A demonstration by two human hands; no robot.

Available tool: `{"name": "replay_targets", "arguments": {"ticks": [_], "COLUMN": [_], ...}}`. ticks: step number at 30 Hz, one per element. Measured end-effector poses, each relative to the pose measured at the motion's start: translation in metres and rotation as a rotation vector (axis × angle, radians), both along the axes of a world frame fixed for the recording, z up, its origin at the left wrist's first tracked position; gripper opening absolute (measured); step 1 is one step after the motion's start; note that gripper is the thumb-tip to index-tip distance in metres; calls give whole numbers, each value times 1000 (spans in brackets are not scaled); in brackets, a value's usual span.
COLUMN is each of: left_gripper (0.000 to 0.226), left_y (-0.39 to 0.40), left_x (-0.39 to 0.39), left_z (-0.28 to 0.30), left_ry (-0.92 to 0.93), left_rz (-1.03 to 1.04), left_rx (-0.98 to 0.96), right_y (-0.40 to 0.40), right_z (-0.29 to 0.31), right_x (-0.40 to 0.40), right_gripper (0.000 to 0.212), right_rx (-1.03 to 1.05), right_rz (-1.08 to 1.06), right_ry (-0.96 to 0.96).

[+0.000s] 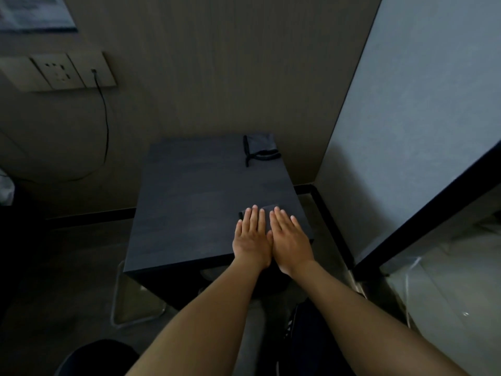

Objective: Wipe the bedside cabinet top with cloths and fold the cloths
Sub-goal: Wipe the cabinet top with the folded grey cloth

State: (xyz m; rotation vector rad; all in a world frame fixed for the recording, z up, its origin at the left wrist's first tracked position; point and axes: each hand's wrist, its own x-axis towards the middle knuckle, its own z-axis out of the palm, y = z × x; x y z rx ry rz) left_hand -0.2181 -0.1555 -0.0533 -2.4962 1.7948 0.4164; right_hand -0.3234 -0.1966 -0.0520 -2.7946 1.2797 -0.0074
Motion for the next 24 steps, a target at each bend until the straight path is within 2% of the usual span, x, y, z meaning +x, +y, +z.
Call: {"name": "replay_targets", "arguments": {"ticks": [4, 8, 11, 14, 16, 18, 24], "left_gripper": [62, 58, 60, 40, 25, 19, 30], "left_y": [-10, -25, -23, -27, -35, -45, -92], "left_x": [-15, -6, 8, 23, 31, 39, 66], "left_z": [2, 4, 11, 16, 20, 22, 12], "left_ry": [-2, 84, 165, 190, 127, 59, 105], "left_rz": [-52, -162, -159, -85, -79, -98, -98], "left_rx": [-23, -103, -204, -335, -387, -377, -432], "right_y": [-12, -21, -12, -4, -8, -18, -73], "right_z": [1, 12, 13, 0, -10, -13, -14], "right_x": [-19, -13, 5, 17, 22, 27, 53], "right_gripper": [60, 62, 66, 65, 63, 64, 62], "right_rx": [4, -3, 10, 129, 107, 79, 79], "right_rz": [-6, -57, -45, -134, -155, -148, -151], "right_ry": [41, 88, 8, -96, -89, -76, -74]}}
